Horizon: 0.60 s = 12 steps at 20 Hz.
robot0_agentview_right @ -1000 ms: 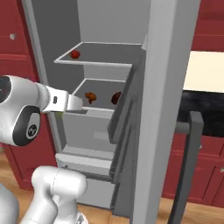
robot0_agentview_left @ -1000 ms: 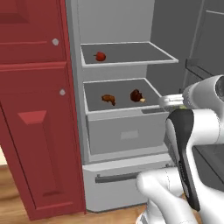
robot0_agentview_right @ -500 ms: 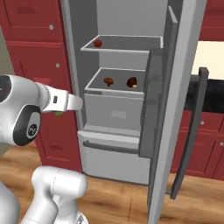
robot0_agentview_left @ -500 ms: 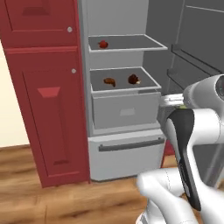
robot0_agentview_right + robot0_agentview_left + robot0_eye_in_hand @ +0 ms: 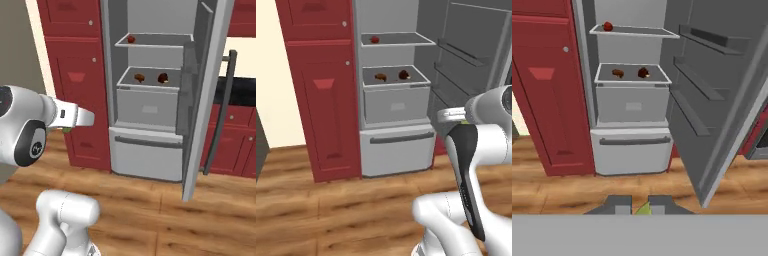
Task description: Gather the bell pepper and lemon wedge from the fridge and place them on a tray on the dining counter. Then gather the steak and chicken drumstick from the fridge and place them on the other tray.
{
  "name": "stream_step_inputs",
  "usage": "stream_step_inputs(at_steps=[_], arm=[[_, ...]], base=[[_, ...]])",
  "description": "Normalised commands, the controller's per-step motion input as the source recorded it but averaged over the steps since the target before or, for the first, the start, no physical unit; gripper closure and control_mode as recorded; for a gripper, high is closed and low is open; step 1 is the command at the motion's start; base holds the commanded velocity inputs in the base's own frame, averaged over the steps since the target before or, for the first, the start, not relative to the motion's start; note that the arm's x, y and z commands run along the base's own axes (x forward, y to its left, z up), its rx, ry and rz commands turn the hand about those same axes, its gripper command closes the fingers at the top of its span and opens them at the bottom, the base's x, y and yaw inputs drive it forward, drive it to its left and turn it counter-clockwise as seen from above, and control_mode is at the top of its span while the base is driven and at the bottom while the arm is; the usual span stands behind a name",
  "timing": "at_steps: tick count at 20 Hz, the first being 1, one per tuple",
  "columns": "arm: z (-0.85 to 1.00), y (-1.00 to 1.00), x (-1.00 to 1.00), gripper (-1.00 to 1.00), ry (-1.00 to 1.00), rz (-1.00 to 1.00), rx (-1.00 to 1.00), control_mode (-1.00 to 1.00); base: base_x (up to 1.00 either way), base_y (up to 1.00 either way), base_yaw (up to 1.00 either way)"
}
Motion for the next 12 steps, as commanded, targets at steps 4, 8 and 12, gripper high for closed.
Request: stream_step_inputs(at_steps=[4, 8, 12], arm=[[0.00, 0.00, 0.00, 1.00, 0.00, 0.00, 0.00, 1.00], [0.00, 0.00, 0.00, 1.00, 0.00, 0.00, 0.00, 1.00], [0.00, 0.00, 0.00, 1.00, 0.00, 0.00, 0.00, 1.00]], base=[[-1.00, 0.32, 0.00], [-1.00, 0.29, 0.00], [-1.00, 0.16, 0.00]])
